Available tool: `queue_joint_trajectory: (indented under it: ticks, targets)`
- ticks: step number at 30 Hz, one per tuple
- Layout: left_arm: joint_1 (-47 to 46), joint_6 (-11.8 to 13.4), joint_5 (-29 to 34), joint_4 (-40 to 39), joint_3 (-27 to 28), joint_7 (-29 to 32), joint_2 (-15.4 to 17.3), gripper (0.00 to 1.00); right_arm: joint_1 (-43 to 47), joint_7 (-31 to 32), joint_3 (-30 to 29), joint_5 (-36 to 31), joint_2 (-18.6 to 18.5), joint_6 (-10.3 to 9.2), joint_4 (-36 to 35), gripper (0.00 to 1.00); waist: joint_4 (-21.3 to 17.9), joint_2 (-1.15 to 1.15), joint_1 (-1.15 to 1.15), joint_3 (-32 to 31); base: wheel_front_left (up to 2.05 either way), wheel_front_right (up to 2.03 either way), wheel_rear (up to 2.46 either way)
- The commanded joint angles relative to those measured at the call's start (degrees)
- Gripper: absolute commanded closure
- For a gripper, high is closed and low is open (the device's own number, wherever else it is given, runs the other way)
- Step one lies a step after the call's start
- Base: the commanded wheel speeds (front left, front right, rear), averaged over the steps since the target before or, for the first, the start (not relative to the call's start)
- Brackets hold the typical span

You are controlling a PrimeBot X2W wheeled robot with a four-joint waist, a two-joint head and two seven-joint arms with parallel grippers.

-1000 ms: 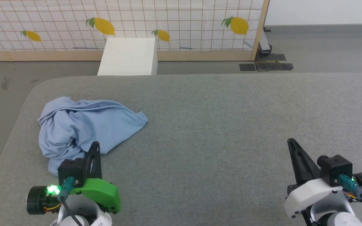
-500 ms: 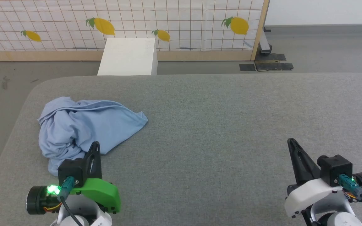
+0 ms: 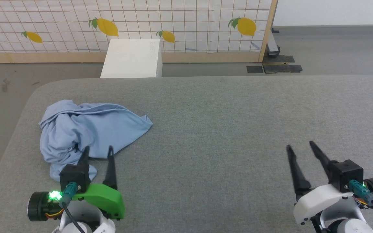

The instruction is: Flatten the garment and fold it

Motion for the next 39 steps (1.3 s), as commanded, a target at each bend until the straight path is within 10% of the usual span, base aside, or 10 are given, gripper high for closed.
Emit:
queue_joint_trajectory:
  ticks: [1,39]
  targets:
    - [0.0,0.0,-0.1,0.0,0.0,0.0,0.0,0.00,0.0,-0.1,0.0,0.1,0.0,0.00,0.0,0.00,0.0,0.00,0.00,0.0,0.00,0.00,0.00]
    - [0.1,-1.9,-2.1,2.3,-0.5,-4.5,0.0,0.00,2.0,-4.5,-3.2,4.1,0.0,-0.03,-1.3,0.00,-0.4,0.07,0.00,0.0,0.00,0.00,0.00]
